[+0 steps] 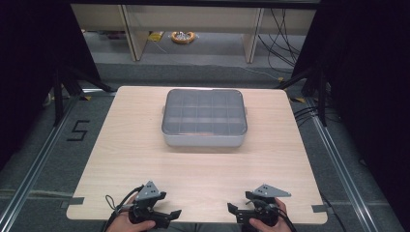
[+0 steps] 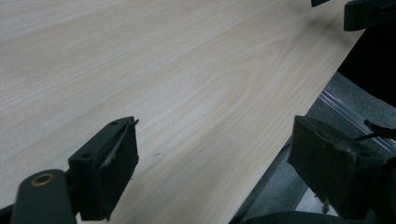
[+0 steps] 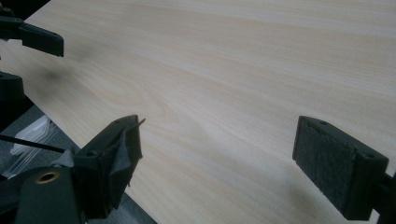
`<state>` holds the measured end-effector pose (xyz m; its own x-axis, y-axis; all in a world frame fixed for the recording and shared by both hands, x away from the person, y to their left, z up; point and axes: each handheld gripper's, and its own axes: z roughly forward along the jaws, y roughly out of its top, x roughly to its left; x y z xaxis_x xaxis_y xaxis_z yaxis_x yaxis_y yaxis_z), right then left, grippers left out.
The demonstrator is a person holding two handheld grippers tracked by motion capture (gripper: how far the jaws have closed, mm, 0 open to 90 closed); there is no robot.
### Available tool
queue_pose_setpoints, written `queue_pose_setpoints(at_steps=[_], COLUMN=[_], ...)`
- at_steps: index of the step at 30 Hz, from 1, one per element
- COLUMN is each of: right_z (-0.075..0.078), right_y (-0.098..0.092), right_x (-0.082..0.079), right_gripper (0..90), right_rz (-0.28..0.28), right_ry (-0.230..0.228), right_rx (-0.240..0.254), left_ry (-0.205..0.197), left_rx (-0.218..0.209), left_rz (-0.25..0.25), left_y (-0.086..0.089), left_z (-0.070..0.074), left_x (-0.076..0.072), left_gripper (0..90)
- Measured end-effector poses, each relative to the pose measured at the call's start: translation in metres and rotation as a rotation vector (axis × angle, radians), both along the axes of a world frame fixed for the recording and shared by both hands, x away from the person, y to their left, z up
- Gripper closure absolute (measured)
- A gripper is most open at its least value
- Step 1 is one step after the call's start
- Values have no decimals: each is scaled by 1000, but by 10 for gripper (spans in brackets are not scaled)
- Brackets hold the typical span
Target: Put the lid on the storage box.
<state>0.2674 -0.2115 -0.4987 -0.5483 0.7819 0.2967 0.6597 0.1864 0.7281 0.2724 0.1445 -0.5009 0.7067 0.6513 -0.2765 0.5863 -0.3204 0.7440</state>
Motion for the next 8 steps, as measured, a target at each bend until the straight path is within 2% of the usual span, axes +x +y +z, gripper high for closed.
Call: queue_pose_setpoints(at_steps=[1, 2, 3, 4, 5, 8], right_z=[0, 1, 0, 0, 0, -1], right_y=[0, 1, 0, -1, -1, -2], right_x=[0, -2, -1, -2, -2, -1], right_gripper=[167, 167, 167, 167, 167, 167], right_rz=[0, -11, -1, -2, -3, -5], right_ry=[0, 29, 14, 20, 6, 9], right_rx=[0, 9, -6, -2, 5, 7], left_ry=[-4, -5, -6, -4, -10, -6], left_rx=[6, 3, 4, -5, 0, 6], left_rz=[-7, -4, -4, 2, -7, -2], left_y=[1, 0, 1, 0, 1, 1], left_z=[0, 0, 0, -1, -1, 0], left_x=[0, 0, 0, 0, 1, 1], left_gripper=[151, 151, 151, 151, 151, 151])
